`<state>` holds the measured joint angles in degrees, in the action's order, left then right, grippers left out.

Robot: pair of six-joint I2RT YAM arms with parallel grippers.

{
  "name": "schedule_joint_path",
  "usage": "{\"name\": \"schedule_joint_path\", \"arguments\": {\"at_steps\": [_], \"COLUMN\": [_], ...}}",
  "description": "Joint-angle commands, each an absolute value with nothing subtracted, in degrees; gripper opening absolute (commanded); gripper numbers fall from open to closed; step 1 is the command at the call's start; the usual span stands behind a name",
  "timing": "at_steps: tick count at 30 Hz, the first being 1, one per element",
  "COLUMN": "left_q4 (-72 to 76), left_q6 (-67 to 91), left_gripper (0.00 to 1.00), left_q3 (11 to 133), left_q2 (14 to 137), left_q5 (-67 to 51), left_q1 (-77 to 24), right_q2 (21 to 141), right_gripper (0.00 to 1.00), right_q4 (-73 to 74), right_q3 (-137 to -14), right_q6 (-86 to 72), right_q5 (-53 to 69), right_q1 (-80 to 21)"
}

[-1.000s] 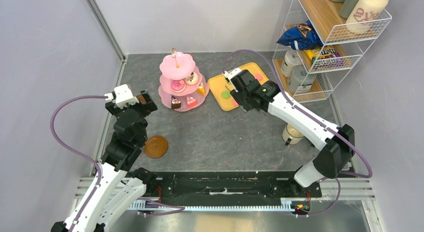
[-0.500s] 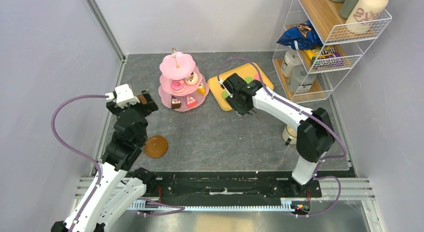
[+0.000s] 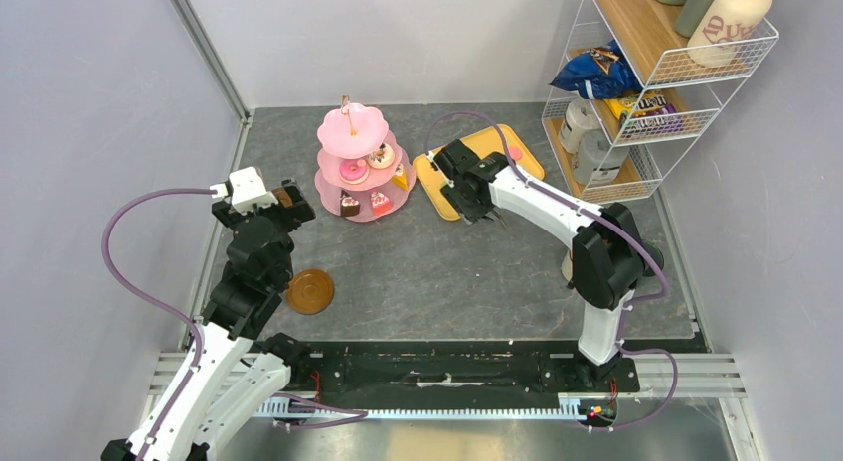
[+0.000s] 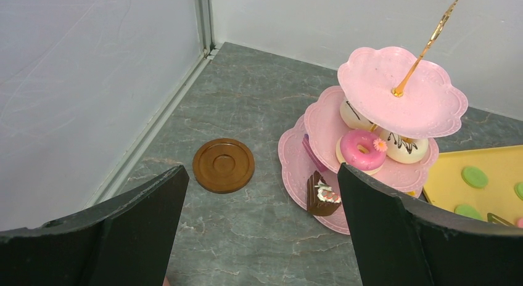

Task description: Serve the afternoon tea

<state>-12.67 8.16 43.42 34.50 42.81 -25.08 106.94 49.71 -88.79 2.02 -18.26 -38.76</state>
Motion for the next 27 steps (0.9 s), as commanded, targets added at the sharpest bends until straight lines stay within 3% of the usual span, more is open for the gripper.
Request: {"name": "schedule_joint_path", "arguments": {"at_steps": [1,27], "left_q4": [-9.7,-9.8], "left_q6": [9.8,9.8], "left_gripper": [1.00,0.99], "left_q3": [43.2,43.2], "left_q2": [34.7,34.6], "left_q5": [41.9,41.4], "left_q1": [-24.8,-24.8], "right_q2": [107.9,111.1], "right_gripper": [0.54,0.57], "right_q4": [47.7,47.0], "right_q3": [-92.2,-95.1], "right_q6": [3.0,2.8], "right_q5": [-20.6,-15.3], "right_q1": [-38.5,-36.4]}}
